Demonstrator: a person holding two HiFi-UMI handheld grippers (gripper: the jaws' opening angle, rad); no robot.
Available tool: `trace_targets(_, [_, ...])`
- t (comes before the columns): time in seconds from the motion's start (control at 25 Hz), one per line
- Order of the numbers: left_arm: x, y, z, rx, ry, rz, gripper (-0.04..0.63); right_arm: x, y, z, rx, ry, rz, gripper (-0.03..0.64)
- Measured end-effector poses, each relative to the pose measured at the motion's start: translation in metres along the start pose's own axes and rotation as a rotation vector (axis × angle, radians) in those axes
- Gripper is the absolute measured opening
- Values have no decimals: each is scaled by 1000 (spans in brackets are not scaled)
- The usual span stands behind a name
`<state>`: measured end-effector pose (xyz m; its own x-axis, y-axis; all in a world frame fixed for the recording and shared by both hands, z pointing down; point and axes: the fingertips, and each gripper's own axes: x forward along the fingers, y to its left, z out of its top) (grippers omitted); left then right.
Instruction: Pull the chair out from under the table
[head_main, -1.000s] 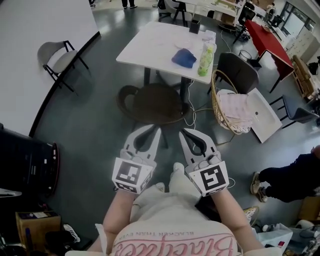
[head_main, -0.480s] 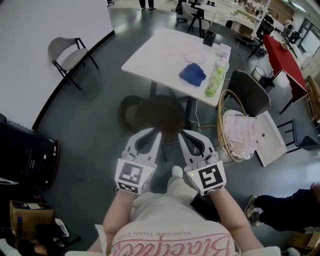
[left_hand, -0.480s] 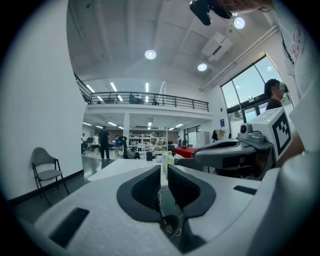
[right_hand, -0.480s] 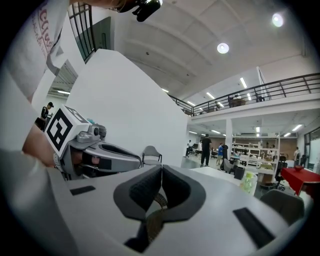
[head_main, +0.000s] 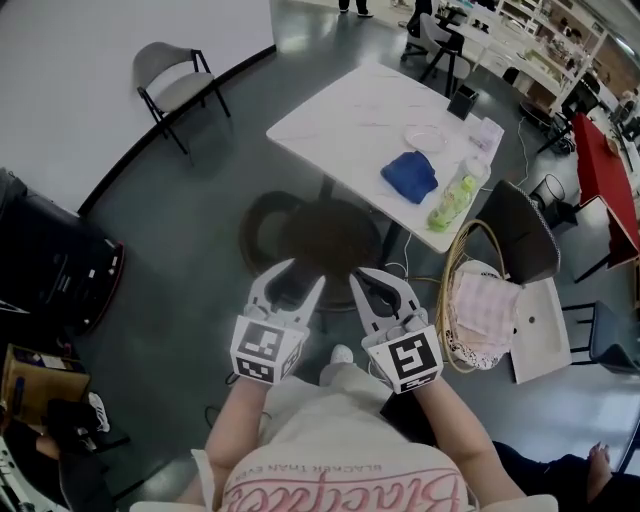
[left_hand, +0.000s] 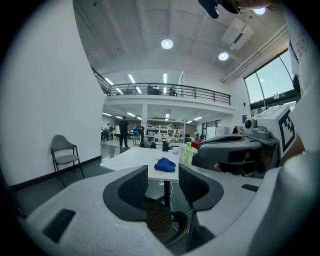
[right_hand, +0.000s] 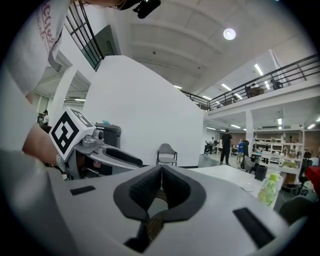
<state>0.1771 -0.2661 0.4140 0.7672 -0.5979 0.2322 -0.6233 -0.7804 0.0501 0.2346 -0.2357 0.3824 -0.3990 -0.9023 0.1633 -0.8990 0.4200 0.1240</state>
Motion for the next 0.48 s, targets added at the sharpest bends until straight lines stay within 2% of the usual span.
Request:
trace_targets(0.2, [8,27,-37,-82,67,149,193,17,-6,-20,7,16,81,5])
trace_targets(0.48, [-9,69,-92,-195,154,345,196,44,1,-43,39,22,143,5])
